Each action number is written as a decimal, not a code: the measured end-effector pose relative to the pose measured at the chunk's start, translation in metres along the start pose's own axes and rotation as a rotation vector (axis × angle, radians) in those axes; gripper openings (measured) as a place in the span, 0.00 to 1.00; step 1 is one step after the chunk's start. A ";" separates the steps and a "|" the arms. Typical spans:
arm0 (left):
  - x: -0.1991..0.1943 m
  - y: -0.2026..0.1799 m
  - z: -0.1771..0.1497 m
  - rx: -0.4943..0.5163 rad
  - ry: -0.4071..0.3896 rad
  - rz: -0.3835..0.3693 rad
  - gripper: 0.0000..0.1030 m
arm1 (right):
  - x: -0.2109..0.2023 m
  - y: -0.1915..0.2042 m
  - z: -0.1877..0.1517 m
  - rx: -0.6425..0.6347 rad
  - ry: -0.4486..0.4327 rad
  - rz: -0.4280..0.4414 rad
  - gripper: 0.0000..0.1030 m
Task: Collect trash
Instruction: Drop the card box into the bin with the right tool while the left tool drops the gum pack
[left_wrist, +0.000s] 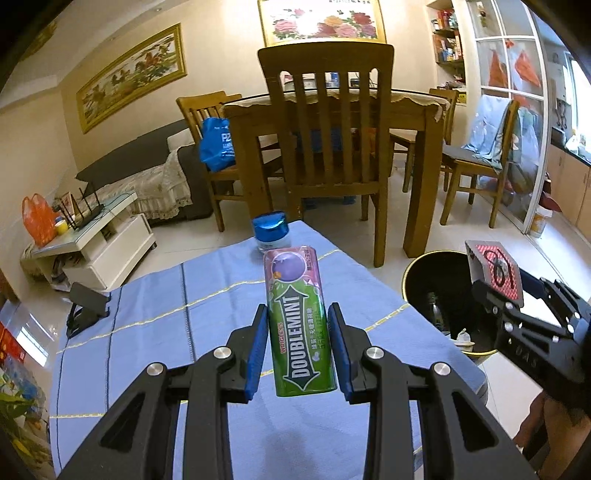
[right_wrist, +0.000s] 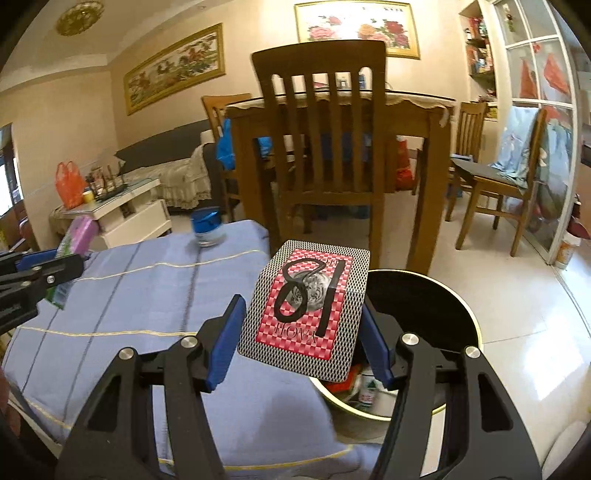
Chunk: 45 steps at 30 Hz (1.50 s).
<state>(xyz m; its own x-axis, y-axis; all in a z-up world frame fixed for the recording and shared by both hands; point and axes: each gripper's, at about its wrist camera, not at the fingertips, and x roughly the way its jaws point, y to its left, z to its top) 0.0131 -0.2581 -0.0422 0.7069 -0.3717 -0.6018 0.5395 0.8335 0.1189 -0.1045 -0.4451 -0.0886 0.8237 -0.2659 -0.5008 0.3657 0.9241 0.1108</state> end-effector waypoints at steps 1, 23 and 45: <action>0.002 -0.003 0.001 0.003 0.003 -0.006 0.30 | 0.002 -0.007 0.000 0.006 0.003 -0.010 0.58; 0.030 -0.032 0.005 0.041 0.045 -0.046 0.30 | 0.081 -0.081 0.013 0.068 0.127 -0.130 0.77; 0.105 -0.131 0.051 0.160 0.110 -0.252 0.31 | 0.030 -0.186 -0.034 0.402 0.054 -0.207 0.94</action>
<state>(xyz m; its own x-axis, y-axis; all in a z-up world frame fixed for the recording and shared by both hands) 0.0397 -0.4266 -0.0808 0.4926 -0.5052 -0.7086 0.7629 0.6425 0.0723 -0.1620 -0.6154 -0.1533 0.6956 -0.4094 -0.5904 0.6684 0.6702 0.3227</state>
